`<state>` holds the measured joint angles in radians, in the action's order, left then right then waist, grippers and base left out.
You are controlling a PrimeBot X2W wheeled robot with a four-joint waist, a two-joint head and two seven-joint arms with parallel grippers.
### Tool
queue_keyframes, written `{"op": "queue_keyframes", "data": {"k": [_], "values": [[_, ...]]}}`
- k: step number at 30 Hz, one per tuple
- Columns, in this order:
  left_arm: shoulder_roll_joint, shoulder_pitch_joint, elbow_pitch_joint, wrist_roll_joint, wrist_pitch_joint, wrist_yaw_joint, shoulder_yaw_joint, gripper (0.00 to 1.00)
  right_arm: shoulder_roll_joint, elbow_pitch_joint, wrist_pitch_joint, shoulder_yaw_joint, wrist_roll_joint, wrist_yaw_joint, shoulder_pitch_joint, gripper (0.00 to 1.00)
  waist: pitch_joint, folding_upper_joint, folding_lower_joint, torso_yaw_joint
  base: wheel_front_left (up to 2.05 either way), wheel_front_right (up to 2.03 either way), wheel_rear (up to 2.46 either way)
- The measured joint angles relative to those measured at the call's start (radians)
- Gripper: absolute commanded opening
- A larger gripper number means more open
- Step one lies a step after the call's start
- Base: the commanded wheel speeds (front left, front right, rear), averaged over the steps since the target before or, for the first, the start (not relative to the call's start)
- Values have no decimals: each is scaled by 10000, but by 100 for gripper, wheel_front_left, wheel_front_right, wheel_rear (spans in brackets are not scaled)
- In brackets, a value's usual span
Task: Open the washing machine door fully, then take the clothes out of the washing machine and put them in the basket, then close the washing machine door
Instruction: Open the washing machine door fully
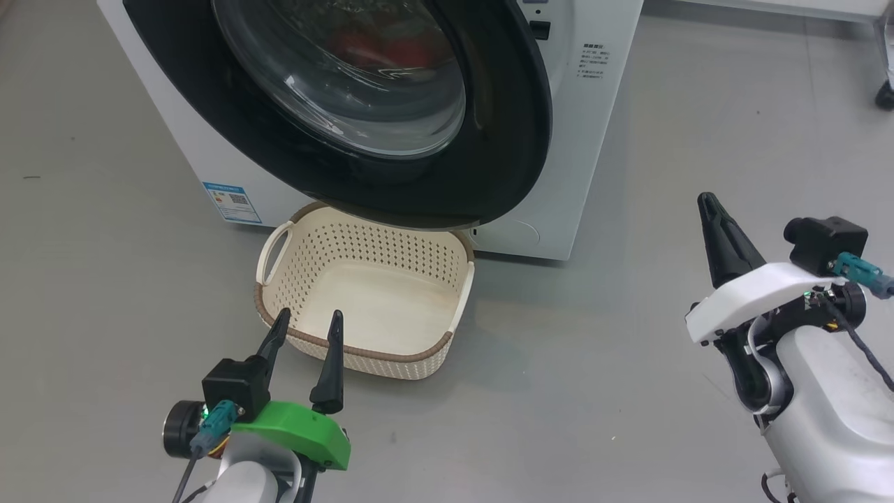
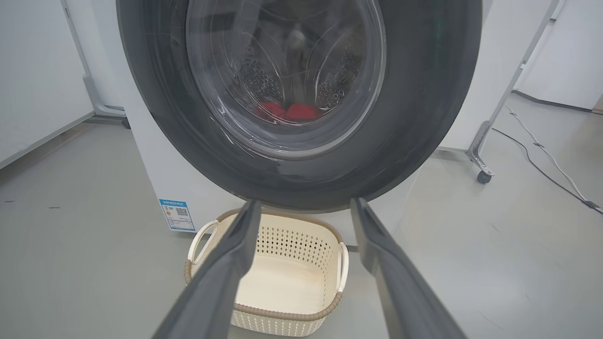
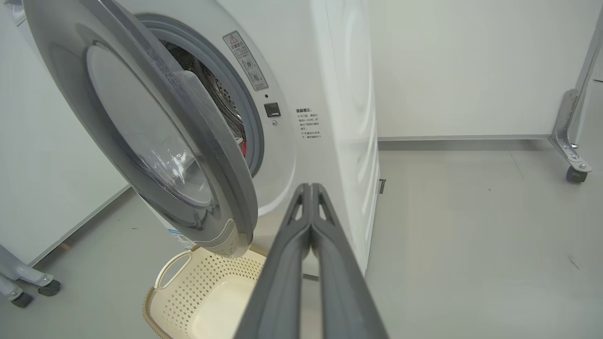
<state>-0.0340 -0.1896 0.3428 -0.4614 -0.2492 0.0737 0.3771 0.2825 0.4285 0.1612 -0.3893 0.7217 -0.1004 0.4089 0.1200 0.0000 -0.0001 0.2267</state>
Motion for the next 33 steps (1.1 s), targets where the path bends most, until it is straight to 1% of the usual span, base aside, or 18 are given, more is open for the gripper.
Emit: {"op": "queue_keyframes", "data": {"k": [6,7,8,9,15,19,21,22,27,28,33], "values": [[-2,88,-50,59,0,-61,-69,100,-77,-259,725,111,-217,422,-747,0,-68,0,0,-251,0,0,0],[0,101,-50,59,0,-94,-69,100,-79,-303,738,184,-222,525,-904,35,-80,0,0,-270,0,0,0],[0,117,-50,59,0,-96,-75,100,-84,-347,771,247,-263,606,-1036,93,-88,0,0,-283,0,0,0],[2,159,-65,59,0,-96,-136,100,-111,-382,798,288,-286,646,-1145,100,-93,0,0,-301,0,0,0],[-10,287,-105,61,0,-96,-307,100,-435,-662,823,391,-362,943,-1725,100,-125,0,0,-453,0,0,0],[-10,321,-142,104,0,-96,-435,100,-614,-844,823,495,-366,1035,-2035,100,-137,0,0,-574,0,0,0],[-10,335,-180,157,0,-96,-483,100,-629,-991,825,548,-385,1051,-2124,100,-132,0,0,-635,0,0,0],[-10,349,-190,161,0,-96,-495,100,-631,-1035,825,594,-393,1122,-2148,100,-131,1,0,-662,0,0,0],[-13,408,-234,221,0,-173,-502,100,-623,-1383,836,853,-537,1147,-2359,100,-90,0,0,-747,0,0,0],[-13,409,-242,221,0,-174,-502,100,-619,-1421,836,869,-568,1218,-2386,100,-84,0,0,-753,0,0,0],[-13,409,-280,221,0,-186,-533,100,-629,-1762,842,1037,-727,1254,-2420,100,-61,0,0,-783,0,0,0]]}}
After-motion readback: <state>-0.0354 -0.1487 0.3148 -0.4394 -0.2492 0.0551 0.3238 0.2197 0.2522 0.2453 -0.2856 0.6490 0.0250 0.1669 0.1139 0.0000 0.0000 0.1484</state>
